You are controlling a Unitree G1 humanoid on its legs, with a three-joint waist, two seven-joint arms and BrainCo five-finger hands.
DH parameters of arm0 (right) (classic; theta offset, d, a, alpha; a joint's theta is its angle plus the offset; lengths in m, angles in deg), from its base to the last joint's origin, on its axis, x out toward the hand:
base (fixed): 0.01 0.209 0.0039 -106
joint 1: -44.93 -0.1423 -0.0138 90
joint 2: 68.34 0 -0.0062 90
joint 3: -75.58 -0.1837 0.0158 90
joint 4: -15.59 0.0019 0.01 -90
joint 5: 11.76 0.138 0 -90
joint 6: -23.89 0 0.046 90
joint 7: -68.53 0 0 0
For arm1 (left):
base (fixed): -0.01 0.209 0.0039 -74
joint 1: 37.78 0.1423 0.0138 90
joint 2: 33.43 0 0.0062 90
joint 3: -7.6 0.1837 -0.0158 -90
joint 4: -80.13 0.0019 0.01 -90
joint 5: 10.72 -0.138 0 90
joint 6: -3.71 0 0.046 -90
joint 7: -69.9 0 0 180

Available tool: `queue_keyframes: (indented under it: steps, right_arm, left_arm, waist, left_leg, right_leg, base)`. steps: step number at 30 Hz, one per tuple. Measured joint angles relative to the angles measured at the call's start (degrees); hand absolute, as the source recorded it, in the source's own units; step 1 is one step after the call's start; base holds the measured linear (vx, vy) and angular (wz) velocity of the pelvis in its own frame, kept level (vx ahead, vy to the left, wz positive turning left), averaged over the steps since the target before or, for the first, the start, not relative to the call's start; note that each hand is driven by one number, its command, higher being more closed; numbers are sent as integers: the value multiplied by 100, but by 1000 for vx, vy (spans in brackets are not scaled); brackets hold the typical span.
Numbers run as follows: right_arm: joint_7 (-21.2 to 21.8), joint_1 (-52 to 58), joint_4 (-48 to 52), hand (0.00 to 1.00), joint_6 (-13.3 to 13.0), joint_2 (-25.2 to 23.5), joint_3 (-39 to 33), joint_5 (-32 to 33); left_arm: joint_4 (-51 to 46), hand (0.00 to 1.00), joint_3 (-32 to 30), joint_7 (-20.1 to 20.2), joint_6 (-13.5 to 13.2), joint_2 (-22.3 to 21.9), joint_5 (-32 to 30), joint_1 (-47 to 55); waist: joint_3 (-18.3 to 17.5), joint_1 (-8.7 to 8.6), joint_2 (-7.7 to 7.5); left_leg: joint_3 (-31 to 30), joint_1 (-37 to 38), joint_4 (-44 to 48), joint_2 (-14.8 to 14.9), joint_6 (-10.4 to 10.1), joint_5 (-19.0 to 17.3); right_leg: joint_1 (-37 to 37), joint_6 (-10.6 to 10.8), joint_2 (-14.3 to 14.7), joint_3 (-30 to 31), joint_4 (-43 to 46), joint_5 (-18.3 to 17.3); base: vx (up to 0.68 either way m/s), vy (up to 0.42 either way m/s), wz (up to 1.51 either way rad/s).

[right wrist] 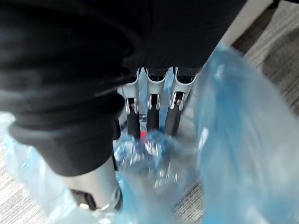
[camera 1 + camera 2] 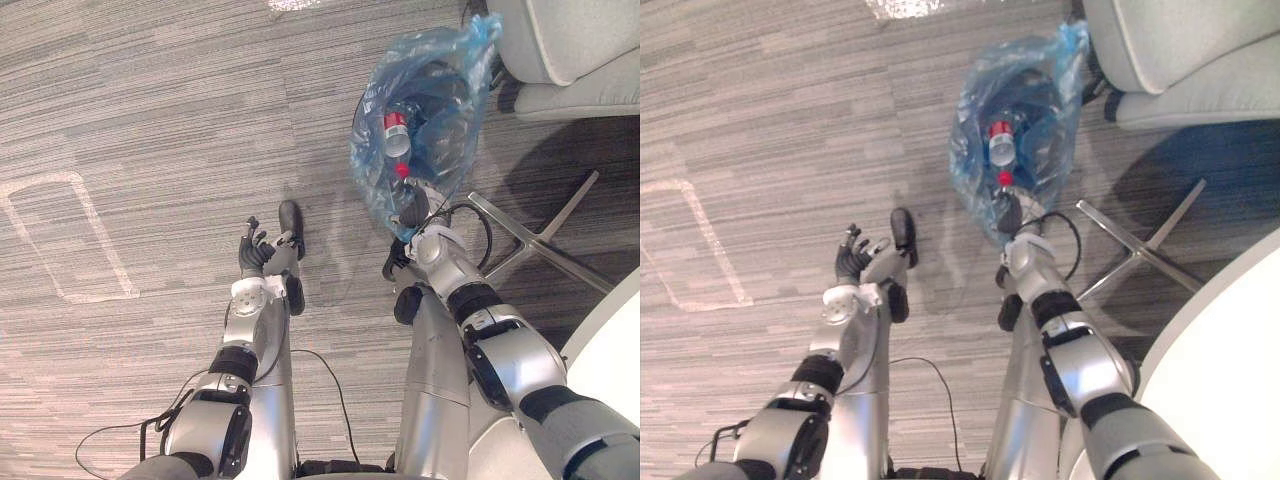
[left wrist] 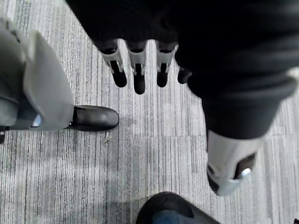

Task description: Gather rubbish on tea table into small bin, then transfer packed bag to large trash can.

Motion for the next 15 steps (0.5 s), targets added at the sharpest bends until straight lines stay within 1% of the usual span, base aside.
queue_keyframes:
  steps: [9, 12, 15]
  right_arm:
    - [-99, 42, 48, 100, -11, -2, 0, 68]
    - [-134, 208, 468, 100, -20, 25, -4, 76]
    - [-148, 264, 669, 100, -21, 24, -5, 160]
  left_arm:
    - [-158, 0, 40, -14, -1, -79, -3, 14]
    - [-182, 0, 39, -14, 3, -95, -3, 21]
    - [-213, 0, 33, -14, 9, -93, -5, 79]
  waist:
    - [0, 35, 0]
    - [0, 42, 0]
    - [-1, 43, 0]
  left_leg:
    - [-4, 144, 12, 14, 0, 14]
    - [0, 249, 9, 27, -31, -8]
    - [8, 328, 4, 60, -32, -7]
  right_leg:
    - [134, -9, 6, 4, 40, -14]
    - [254, -8, 15, 2, 10, -13]
    - [349, -5, 47, 0, -39, -5]
  base:
    - [-3, -2, 0]
    - [-20, -10, -2]
    - [-24, -17, -5]
